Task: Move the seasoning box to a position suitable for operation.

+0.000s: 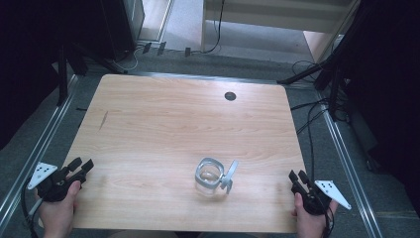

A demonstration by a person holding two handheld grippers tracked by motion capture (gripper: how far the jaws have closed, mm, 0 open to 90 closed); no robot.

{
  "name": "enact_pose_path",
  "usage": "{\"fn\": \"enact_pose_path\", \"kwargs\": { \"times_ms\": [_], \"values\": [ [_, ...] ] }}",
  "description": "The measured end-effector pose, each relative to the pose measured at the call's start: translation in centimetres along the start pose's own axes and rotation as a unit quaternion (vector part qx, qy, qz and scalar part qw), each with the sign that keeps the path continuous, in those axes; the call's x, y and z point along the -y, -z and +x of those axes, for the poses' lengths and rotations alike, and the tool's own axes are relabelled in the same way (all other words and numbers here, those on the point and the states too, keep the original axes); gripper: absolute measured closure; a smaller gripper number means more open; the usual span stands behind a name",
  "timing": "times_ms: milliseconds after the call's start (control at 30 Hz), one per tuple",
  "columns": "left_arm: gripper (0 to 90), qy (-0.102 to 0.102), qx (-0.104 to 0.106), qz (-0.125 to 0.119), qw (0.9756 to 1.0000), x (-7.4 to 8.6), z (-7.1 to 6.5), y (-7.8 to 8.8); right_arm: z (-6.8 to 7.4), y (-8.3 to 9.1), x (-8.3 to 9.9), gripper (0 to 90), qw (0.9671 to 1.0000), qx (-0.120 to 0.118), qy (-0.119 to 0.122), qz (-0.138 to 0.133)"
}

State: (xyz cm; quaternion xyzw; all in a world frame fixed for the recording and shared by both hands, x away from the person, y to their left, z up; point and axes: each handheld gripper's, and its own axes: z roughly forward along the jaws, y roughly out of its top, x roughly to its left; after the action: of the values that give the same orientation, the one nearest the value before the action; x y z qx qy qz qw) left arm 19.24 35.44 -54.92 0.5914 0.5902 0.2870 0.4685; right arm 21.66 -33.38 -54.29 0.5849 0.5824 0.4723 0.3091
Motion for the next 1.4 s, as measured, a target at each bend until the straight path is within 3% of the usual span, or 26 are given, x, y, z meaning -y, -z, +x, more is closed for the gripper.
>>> {"fn": "enact_pose_path", "kwargs": {
  "times_ms": [133,167,200,267,300,433,467,533,567,600,667,800,833,867,900,967,1033,1067,1100,1133,1167,1233,1267,1333,1367,1400],
  "values": [
    [76.5,-0.003,0.007,0.017,0.9998,-0.3,-0.8,-0.3,1.6,0.6,-0.3,83.1,0.9996,-0.01,0.027,0.0],
    [80.2,-0.008,0.01,0.018,0.9998,-0.4,-1.2,-0.4,2.2,0.7,-0.4,83.1,0.9994,-0.014,0.031,0.001],
    [83.8,-0.011,0.016,0.017,0.9997,-0.7,-1.8,-0.5,2.9,0.9,-0.5,88.8,0.999,-0.022,0.038,0.002],
    [89.7,-0.018,0.038,0.017,0.999,-1.2,-3.3,-0.7,4.1,1.1,-0.5,90.0,0.9982,-0.038,0.046,0.003],
    [90.0,-0.018,0.038,0.017,0.999,-1.2,-3.3,-0.7,4.1,1.1,-0.5,90.0,0.9982,-0.038,0.046,0.003],
    [90.0,-0.029,0.078,0.03,0.9961,-1.4,-5.8,-1.5,7.1,1.4,-0.4,90.0,0.9946,-0.077,0.068,0.011],
    [90.0,-0.038,0.097,0.04,0.9938,-1.3,-7.3,-2.0,8.5,1.5,-0.3,90.0,0.9922,-0.097,0.076,0.015],
    [90.0,-0.048,0.118,0.049,0.9906,-1.3,-9.0,-2.5,9.6,1.5,0.0,90.0,0.9899,-0.115,0.081,0.02],
    [90.0,-0.048,0.118,0.049,0.9906,-1.3,-9.0,-2.5,9.6,1.5,0.0,90.0,0.9899,-0.115,0.081,0.02],
    [90.0,-0.053,0.127,0.052,0.989,-1.3,-9.8,-2.8,10.6,1.7,0.2,90.0,0.9873,-0.137,0.077,0.025],
    [90.0,-0.058,0.142,0.057,0.9865,-1.2,-11.1,-3.2,10.9,1.7,0.3,90.0,0.9864,-0.142,0.078,0.025],
    [90.0,-0.067,0.178,0.066,0.9795,-1.2,-14.3,-4.5,12.4,2.2,0.7,90.0,0.9816,-0.17,0.083,0.025],
    [90.0,-0.075,0.192,0.071,0.976,-1.2,-15.7,-5.0,12.9,2.5,0.8,90.0,0.9794,-0.183,0.08,0.027],
    [90.0,-0.077,0.198,0.07,0.9746,-1.2,-16.5,-5.3,13.2,2.7,1.0,90.0,0.9779,-0.191,0.079,0.029],
    [90.0,-0.077,0.198,0.07,0.9746,-1.2,-16.5,-5.3,13.5,2.9,1.1,90.0,0.9763,-0.199,0.08,0.031],
    [90.0,-0.081,0.214,0.073,0.9706,-1.2,-18.1,-5.9,13.8,3.1,1.3,90.0,0.9747,-0.205,0.082,0.032],
    [90.0,-0.088,0.224,0.074,0.9677,-1.2,-19.2,-6.3,14.8,3.5,1.6,90.0,0.9684,-0.231,0.086,0.039],
    [90.0,-0.089,0.229,0.075,0.9663,-1.2,-19.8,-6.5,14.8,3.5,1.6,90.0,0.9684,-0.231,0.086,0.039],
    [90.0,-0.089,0.235,0.076,0.965,-1.1,-20.3,-6.7,15.1,3.5,1.7,90.0,0.9661,-0.238,0.093,0.039],
    [90.0,-0.093,0.24,0.077,0.9633,-1.1,-20.9,-6.8,15.8,3.4,2.0,90.0,0.9617,-0.248,0.107,0.045],
    [90.0,-0.094,0.246,0.077,0.9617,-1.1,-21.6,-7.0,15.9,3.4,2.1,90.0,0.961,-0.249,0.11,0.047],
    [90.0,-0.094,0.249,0.079,0.9608,-1.0,-21.9,-7.1,16.0,3.2,2.2,90.0,0.9604,-0.25,0.113,0.051],
    [90.0,-0.095,0.255,0.081,0.9587,-0.9,-22.4,-7.3,16.1,2.9,2.3,90.0,0.9594,-0.251,0.113,0.058],
    [90.0,-0.096,0.257,0.082,0.9582,-0.8,-22.5,-7.3,16.0,2.4,2.4,90.0,0.9595,-0.25,0.112,0.064],
    [90.0,-0.098,0.263,0.085,0.956,-0.7,-22.7,-7.4,15.9,2.2,2.5,90.0,0.9594,-0.25,0.113,0.068],
    [90.0,-0.098,0.263,0.085,0.956,-0.7,-22.7,-7.4,15.9,2.2,2.5,90.0,0.9594,-0.25,0.113,0.068]
  ]
}}
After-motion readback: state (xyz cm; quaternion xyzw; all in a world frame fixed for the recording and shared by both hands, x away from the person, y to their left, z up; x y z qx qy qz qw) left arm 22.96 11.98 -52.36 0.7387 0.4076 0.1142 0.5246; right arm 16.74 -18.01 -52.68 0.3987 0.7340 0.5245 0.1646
